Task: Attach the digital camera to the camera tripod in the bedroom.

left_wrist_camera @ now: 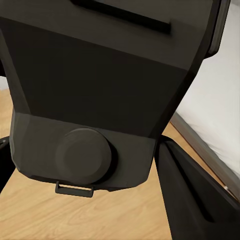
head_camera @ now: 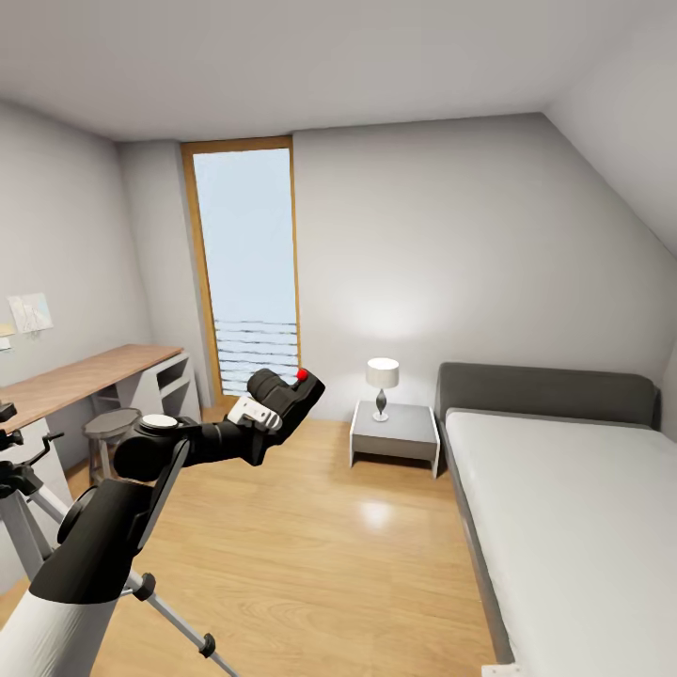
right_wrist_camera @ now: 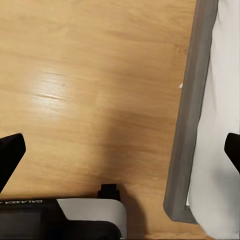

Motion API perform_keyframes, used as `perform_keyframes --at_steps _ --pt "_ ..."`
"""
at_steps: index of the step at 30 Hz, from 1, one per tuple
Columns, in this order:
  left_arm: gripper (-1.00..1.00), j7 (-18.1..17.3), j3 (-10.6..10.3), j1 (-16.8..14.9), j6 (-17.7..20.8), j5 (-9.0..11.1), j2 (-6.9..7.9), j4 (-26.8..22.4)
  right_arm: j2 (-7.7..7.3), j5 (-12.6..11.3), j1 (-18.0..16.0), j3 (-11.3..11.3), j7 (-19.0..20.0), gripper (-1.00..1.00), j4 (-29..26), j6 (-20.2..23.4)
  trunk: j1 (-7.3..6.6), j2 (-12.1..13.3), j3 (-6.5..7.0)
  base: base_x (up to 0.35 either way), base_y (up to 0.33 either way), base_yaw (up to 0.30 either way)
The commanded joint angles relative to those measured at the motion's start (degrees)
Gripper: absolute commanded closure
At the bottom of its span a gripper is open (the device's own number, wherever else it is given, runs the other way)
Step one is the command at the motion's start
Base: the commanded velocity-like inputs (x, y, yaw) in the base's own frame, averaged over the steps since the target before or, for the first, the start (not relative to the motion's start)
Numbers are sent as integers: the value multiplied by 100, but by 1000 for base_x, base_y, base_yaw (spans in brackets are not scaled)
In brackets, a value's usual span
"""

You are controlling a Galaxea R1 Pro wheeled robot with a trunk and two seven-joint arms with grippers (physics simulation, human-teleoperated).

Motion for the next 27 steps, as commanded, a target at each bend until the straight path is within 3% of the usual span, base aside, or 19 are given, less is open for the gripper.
perform_keyframes --at_steps 1,10,27 --pt "100 -65 -4 -4 12 -53 2 -2 2 -60 38 50 -6 -100 7 18 2 -5 -2 0 0 0" --pt "100 -65 -7 -4 12 -56 2 -1 0 -63 559 48 -11 -100 7 10 2 -5 -2 0 0 0" --pt "100 -65 -7 -4 12 -54 2 1 -7 -56 764 49 -9 -100 12 82 2 -5 -2 0 0 0"
